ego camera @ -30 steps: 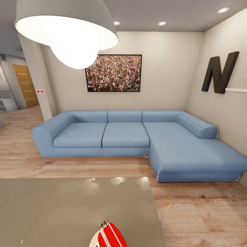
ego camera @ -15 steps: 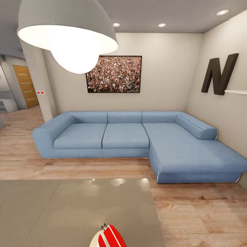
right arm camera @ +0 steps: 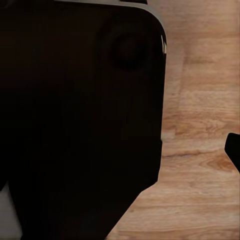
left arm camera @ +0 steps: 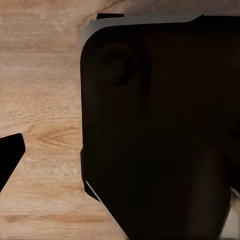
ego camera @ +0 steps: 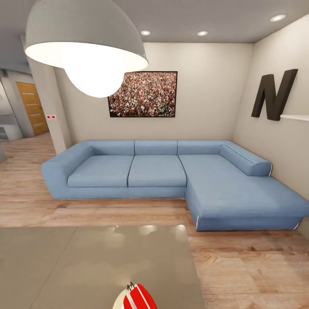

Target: Turn on the radio receiver that's on the table in the living room.

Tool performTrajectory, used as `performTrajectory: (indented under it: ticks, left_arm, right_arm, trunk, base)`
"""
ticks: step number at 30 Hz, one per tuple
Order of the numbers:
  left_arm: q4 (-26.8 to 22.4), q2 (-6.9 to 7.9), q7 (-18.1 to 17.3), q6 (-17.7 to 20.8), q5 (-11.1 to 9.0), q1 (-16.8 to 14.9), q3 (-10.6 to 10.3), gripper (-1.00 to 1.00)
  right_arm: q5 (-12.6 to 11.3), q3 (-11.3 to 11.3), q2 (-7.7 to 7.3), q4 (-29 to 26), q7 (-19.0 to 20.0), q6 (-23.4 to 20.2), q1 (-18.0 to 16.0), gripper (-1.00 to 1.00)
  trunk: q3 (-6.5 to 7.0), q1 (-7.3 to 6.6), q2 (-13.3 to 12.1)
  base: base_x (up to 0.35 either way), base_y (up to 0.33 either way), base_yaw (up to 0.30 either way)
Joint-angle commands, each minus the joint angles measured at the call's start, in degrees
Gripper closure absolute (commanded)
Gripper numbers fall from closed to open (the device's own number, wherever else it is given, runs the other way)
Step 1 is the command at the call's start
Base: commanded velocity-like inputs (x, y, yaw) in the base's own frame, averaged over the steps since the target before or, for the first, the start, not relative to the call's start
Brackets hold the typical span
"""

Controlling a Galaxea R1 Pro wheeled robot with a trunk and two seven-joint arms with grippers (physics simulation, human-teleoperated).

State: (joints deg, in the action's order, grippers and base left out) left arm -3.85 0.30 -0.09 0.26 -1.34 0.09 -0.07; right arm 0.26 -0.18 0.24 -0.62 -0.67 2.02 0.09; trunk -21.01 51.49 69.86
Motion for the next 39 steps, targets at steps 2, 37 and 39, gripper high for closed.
performTrajectory:
  ticks: [2, 37, 39]
  left_arm:
    - [0.0, 0.03, 0.0, 0.0, 0.0, 0.0, 0.0, -1.0]
    - [0.0, 0.05, 0.0, -0.3, 0.0, 0.0, 0.0, -1.0]
    - [0.0, 0.05, 0.0, -0.3, -0.1, 0.0, 0.0, -1.0]
  right_arm:
    - [0.0, 0.0, 0.01, 0.0, 0.0, 0.0, 0.0, -1.0]
    - [0.1, 0.2, -0.03, 0.0, 0.0, 0.0, 0.0, -1.0]
    - [0.1, 0.2, -0.17, 0.0, 0.0, 0.3, 0.0, -1.0]
  trunk:
    - [0.37, -0.45, -0.8]
    - [3.0, -3.74, -6.8]
    - [2.87, -3.74, -6.8]
  base:
    - [0.0, 0.0, 0.0]
    - [0.0, 0.0, 0.0]
    - [0.0, 0.0, 0.0]
